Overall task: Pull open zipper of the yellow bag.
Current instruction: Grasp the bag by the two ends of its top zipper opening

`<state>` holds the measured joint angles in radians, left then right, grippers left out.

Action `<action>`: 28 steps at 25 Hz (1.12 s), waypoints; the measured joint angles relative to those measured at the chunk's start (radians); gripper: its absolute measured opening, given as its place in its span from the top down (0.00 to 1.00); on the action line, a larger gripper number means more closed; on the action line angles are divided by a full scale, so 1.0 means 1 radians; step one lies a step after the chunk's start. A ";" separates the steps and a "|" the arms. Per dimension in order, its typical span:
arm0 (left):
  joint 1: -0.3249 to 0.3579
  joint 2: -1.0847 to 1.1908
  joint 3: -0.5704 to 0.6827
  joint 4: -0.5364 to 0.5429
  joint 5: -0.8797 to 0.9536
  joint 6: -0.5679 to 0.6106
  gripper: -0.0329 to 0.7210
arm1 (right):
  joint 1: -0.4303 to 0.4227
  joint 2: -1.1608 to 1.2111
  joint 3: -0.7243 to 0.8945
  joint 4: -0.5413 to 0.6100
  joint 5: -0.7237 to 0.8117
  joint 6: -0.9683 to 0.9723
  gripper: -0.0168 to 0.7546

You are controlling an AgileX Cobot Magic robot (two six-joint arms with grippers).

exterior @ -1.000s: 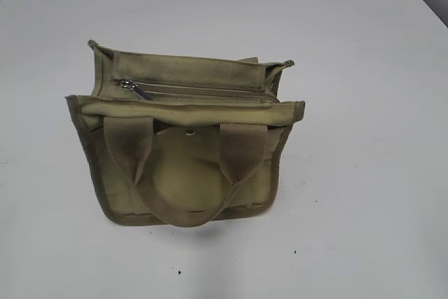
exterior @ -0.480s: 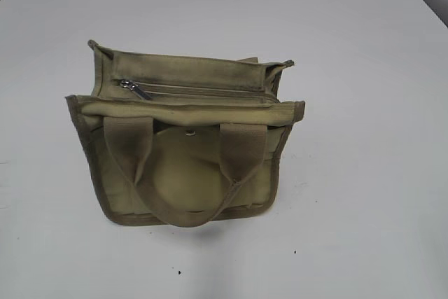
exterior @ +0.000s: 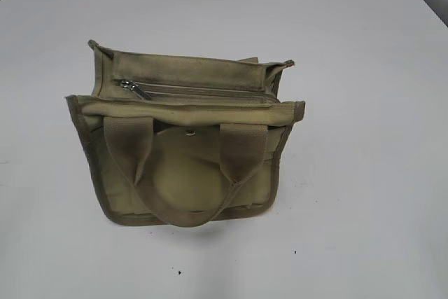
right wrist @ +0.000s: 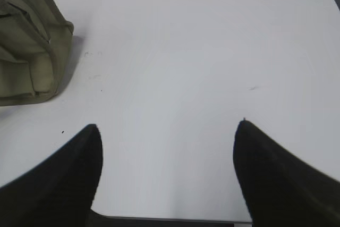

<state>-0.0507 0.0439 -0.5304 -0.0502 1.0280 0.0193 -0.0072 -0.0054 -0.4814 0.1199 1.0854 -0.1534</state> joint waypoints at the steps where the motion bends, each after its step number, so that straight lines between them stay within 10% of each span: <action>1: 0.000 0.026 -0.006 -0.026 -0.033 0.000 0.38 | 0.005 0.008 -0.001 0.005 -0.001 0.000 0.21; 8: 0.000 0.300 -0.015 -0.348 -0.369 0.007 0.38 | 0.088 0.218 -0.005 0.060 -0.013 -0.078 0.21; 15: -0.021 0.746 -0.116 -0.761 -0.382 0.271 0.38 | 0.190 0.542 -0.080 0.223 -0.129 -0.226 0.21; 28: -0.194 1.373 -0.489 -0.821 -0.264 0.303 0.37 | 0.200 1.145 -0.429 0.523 -0.259 -0.635 0.25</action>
<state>-0.2449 1.4172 -1.0189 -0.8708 0.7644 0.3221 0.1928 1.1393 -0.9101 0.6428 0.8268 -0.7886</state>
